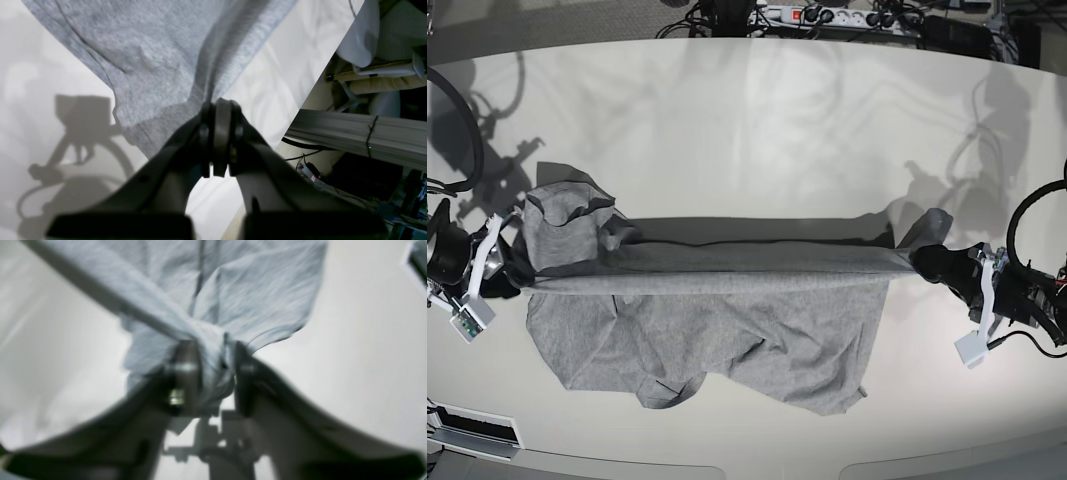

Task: Layout the t-shirt on the table in an organized manner, then fold the t-shirt properly

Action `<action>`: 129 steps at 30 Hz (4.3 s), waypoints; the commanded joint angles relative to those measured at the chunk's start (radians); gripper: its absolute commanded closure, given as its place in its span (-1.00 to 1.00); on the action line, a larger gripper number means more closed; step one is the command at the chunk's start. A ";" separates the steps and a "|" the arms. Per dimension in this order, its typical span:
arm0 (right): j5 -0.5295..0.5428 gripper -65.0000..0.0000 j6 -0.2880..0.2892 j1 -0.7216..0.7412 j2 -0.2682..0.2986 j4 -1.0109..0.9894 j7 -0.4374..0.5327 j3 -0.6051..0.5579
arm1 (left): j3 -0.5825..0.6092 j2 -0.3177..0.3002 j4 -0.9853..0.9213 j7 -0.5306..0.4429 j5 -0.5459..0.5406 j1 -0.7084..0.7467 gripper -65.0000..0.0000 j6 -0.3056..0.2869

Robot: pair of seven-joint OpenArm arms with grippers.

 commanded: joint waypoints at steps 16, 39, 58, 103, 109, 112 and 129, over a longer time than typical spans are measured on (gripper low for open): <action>0.456 -0.14 0.046 0.085 -0.029 0.012 -0.462 0.013 | -0.012 -0.018 0.011 -0.008 -0.017 -0.031 1.00 -0.007; 0.264 -0.10 0.046 -0.156 -0.223 0.012 -0.369 -0.213 | -0.012 -0.018 0.011 -0.008 -0.017 -0.031 1.00 -0.014; -0.224 -0.10 -0.035 -0.157 -0.221 0.012 -0.064 -0.226 | -0.012 -0.018 0.011 -0.008 -0.017 -0.031 1.00 -0.014; 0.649 1.00 0.046 -0.047 -0.016 0.317 -0.473 0.309 | -0.016 -0.112 0.014 -0.008 -0.017 -0.216 1.00 -0.023; 0.642 1.00 0.046 -0.045 -0.017 0.317 -0.535 0.307 | -0.016 -0.113 0.014 -0.008 -0.017 -0.218 1.00 -0.023; 0.479 1.00 0.046 -0.025 -0.016 0.311 -0.439 0.307 | -0.016 -0.112 0.013 -0.114 -0.017 -0.246 1.00 -0.023; 0.191 1.00 0.046 0.404 0.079 0.308 -0.189 0.307 | -0.016 0.021 0.011 -0.470 0.403 -0.697 1.00 -0.023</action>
